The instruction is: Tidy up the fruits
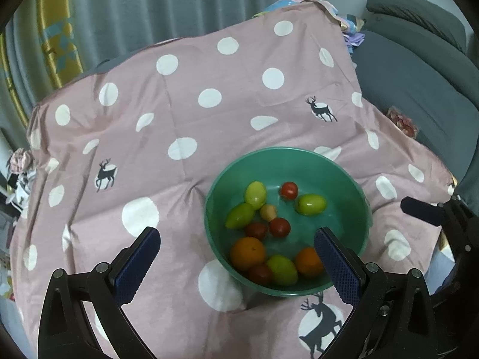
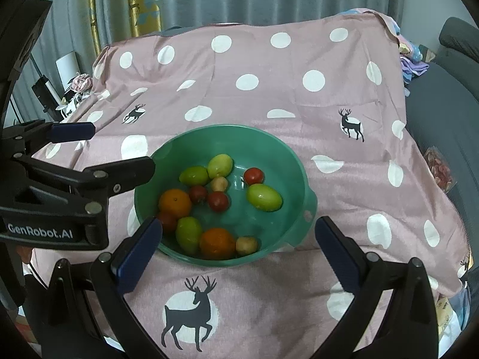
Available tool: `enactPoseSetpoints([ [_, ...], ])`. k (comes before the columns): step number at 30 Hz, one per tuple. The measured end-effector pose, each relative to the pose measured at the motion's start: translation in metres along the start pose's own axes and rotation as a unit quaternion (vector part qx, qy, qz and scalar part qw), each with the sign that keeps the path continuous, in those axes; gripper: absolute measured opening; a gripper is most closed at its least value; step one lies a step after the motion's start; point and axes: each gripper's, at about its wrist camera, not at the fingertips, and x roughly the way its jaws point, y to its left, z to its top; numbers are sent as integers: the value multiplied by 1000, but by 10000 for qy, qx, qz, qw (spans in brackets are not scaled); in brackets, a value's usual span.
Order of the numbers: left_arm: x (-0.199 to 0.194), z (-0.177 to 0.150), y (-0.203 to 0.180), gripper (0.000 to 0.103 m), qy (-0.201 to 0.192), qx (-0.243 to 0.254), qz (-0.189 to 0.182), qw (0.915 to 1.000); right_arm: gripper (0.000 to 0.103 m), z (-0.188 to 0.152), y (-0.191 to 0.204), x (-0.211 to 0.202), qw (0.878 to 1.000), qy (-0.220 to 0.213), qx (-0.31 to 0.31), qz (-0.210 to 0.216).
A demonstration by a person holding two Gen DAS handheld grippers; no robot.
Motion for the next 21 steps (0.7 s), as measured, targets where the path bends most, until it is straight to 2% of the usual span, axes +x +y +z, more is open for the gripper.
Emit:
enactPoseSetpoints([
  [9,-1,1,3,102,-23,-1,94,10000,103,2,2,-3,10000,-18,-39,-53],
  [21,-3,2,8,102,-105,-78,19,9999,103,4,3,-2,10000,-22,-65,-58],
])
